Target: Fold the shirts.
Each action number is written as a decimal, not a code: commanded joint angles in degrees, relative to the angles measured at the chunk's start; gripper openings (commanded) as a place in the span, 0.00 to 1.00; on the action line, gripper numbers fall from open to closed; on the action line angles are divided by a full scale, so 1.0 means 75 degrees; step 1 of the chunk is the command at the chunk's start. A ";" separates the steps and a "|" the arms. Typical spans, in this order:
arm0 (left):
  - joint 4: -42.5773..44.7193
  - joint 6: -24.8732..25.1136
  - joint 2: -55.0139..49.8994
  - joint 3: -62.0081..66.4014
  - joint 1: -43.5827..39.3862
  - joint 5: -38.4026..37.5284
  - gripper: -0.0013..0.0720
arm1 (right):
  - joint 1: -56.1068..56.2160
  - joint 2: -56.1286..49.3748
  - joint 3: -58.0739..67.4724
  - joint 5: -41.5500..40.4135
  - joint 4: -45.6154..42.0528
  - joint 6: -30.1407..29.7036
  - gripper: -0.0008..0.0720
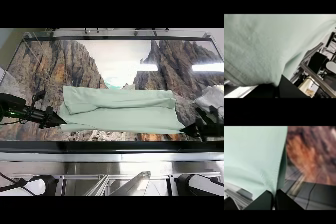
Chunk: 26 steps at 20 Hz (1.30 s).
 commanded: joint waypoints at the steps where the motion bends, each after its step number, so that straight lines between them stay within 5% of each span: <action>1: 0.0003 0.0012 0.0093 0.0038 0.0271 0.0507 0.05 | -0.0478 0.0595 0.0006 0.0396 0.0096 0.0221 0.04; 6: -0.0052 0.0003 0.0090 0.0093 0.0254 0.0729 0.05 | 0.0012 0.0898 0.0006 0.0758 0.1909 -0.0073 0.04; 12: -0.0055 -0.0627 -0.1035 0.2328 0.0154 0.0772 0.05 | 0.0953 0.0705 0.0015 -0.1463 0.4202 -0.1137 0.04; 20: -0.0052 -0.1373 -0.4062 0.5898 -0.0656 0.0924 0.05 | 0.2573 -0.1384 0.0994 -0.3547 0.4779 -0.1813 0.04; 26: -0.0006 -0.1571 -0.5764 0.7729 -0.0784 0.0950 0.04 | 0.2710 -0.1958 0.1134 -0.3987 0.4762 -0.2451 0.04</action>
